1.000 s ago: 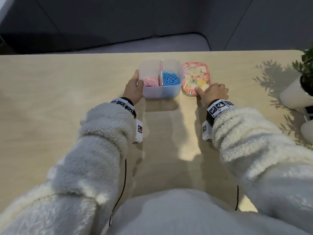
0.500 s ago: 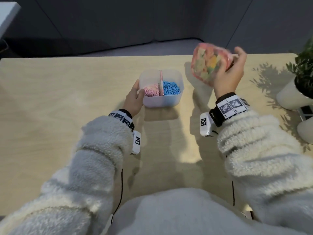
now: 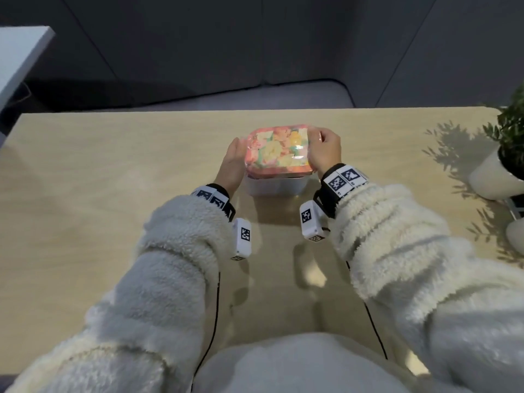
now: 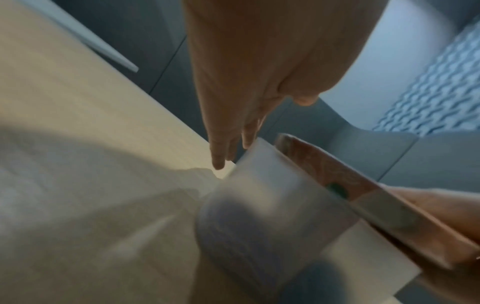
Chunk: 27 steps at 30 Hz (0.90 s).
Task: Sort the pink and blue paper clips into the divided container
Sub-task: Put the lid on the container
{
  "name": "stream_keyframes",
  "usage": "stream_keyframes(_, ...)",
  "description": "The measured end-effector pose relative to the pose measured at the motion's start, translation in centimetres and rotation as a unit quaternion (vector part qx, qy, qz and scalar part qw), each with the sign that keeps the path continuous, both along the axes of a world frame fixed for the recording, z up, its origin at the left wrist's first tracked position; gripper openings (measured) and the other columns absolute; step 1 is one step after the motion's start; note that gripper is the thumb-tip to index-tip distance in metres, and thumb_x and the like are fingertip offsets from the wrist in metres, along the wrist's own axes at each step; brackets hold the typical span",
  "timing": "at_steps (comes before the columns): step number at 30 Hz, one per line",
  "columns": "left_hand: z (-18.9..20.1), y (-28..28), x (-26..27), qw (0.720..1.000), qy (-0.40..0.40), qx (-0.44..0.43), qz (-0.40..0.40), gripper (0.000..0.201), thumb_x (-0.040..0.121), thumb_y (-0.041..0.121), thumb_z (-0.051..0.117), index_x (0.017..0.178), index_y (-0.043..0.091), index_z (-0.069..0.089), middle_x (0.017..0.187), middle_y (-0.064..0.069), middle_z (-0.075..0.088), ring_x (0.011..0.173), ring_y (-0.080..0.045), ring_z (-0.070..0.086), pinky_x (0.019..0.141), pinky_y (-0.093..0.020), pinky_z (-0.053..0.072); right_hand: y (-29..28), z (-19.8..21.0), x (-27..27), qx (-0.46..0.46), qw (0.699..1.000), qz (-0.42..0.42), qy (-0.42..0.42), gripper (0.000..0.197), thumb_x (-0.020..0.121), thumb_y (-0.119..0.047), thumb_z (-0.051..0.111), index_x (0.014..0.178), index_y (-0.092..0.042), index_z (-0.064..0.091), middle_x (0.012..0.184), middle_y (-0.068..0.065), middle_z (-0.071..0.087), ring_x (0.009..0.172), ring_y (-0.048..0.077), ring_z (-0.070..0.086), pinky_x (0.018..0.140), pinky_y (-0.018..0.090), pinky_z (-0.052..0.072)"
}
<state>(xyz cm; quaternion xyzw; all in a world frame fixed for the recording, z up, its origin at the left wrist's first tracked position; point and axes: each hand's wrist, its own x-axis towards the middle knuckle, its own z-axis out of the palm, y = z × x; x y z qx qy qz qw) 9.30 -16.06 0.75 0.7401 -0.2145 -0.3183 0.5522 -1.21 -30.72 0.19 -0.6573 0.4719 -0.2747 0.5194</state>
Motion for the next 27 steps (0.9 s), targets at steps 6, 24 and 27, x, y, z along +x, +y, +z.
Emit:
stream_keyframes(6, 0.6, -1.9, -0.5, 0.999, 0.038, -0.007, 0.016, 0.041, 0.098, 0.037, 0.03, 0.129, 0.012, 0.041, 0.121, -0.008, 0.06, 0.108, -0.021, 0.063, 0.091, -0.037, 0.052, 0.1, -0.8, 0.6, -0.017, 0.999, 0.01, 0.045, 0.048, 0.081, -0.049, 0.057, 0.096, -0.005, 0.066, 0.1, 0.016, 0.066, 0.093, 0.029, 0.062, 0.085, 0.039, 0.051)
stream_keyframes(24, 0.1, -1.6, -0.3, 0.992, 0.113, -0.037, 0.052, 0.035, 0.096, 0.031, 0.036, 0.124, 0.014, 0.048, 0.121, -0.01, 0.063, 0.106, -0.027, 0.065, 0.087, -0.043, 0.055, 1.0, -0.3, 0.6, -0.024, 0.996, 0.016, 0.089, 0.039, 0.096, -0.038, 0.038, 0.121, -0.014, 0.056, 0.132, 0.011, 0.045, 0.125, 0.028, 0.034, 0.101, 0.034, 0.03)
stream_keyframes(27, -0.1, -1.9, -0.3, 0.992, 0.098, -0.02, 0.071, 0.035, 0.098, 0.025, 0.034, 0.131, 0.013, 0.04, 0.125, -0.013, 0.058, 0.109, -0.028, 0.062, 0.094, -0.045, 0.051, 1.0, 0.0, 0.6, -0.033, 0.994, 0.03, 0.098, 0.038, 0.096, -0.037, 0.038, 0.12, -0.012, 0.056, 0.13, 0.012, 0.046, 0.125, 0.029, 0.035, 0.102, 0.036, 0.031)
